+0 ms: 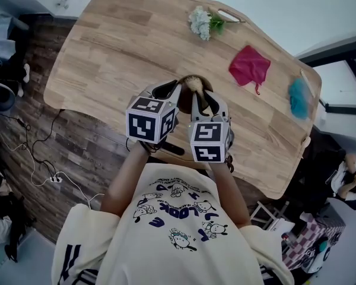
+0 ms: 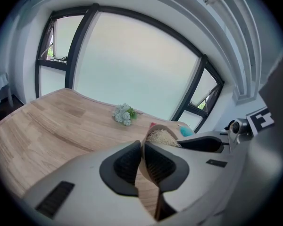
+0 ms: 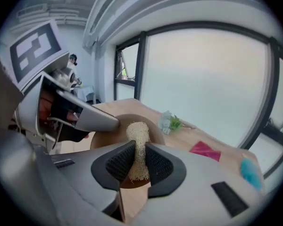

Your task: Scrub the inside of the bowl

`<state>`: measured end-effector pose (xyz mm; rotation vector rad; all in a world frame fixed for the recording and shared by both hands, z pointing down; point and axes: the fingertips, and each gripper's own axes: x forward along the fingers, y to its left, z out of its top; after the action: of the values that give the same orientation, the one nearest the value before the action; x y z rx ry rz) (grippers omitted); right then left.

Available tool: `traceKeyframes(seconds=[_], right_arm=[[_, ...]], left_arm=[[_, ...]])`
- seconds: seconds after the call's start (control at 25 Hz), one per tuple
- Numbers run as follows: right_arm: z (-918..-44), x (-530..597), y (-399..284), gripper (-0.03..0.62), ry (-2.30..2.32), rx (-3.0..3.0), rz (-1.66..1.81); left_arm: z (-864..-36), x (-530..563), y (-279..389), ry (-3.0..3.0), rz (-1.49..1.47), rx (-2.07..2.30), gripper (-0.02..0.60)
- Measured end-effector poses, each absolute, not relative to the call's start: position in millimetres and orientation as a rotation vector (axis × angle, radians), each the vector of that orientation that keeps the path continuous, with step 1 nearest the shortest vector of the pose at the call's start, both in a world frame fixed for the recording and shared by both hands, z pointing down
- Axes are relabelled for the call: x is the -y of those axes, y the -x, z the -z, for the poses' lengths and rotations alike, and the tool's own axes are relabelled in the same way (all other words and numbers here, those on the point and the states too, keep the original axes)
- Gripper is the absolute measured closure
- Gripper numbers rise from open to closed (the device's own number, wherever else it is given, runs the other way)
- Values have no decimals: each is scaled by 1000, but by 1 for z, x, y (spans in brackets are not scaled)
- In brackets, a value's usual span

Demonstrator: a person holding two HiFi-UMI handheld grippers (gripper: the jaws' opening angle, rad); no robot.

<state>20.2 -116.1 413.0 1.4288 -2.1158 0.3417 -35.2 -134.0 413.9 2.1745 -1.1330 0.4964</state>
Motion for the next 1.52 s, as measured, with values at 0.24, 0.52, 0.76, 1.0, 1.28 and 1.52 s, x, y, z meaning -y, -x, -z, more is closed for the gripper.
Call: traceKeyframes(seconds=[0.24, 0.52, 0.76, 1.0, 1.28, 1.52], right_arm=[[-423, 112, -15, 534, -1467, 2200, -772], [-422, 106, 1, 534, -1465, 2273, -1234], [-416, 111, -5, 534, -1524, 2280, -1769], [-420, 109, -4, 534, -1498, 2297, -1509], [-425, 107, -8, 534, -1405, 2211, -663], [-418, 109, -12, 536, -1352, 2069, -152]], left_arm=[[-415, 135, 36, -2162, -480, 1151, 528], [-414, 133, 31, -2178, -479, 1159, 528], [-415, 132, 32, -2171, -467, 1175, 529], [-416, 132, 37, -2168, -483, 1180, 529], [-416, 130, 44, -2155, -485, 1166, 529], [-421, 124, 47, -2133, -483, 1143, 529]])
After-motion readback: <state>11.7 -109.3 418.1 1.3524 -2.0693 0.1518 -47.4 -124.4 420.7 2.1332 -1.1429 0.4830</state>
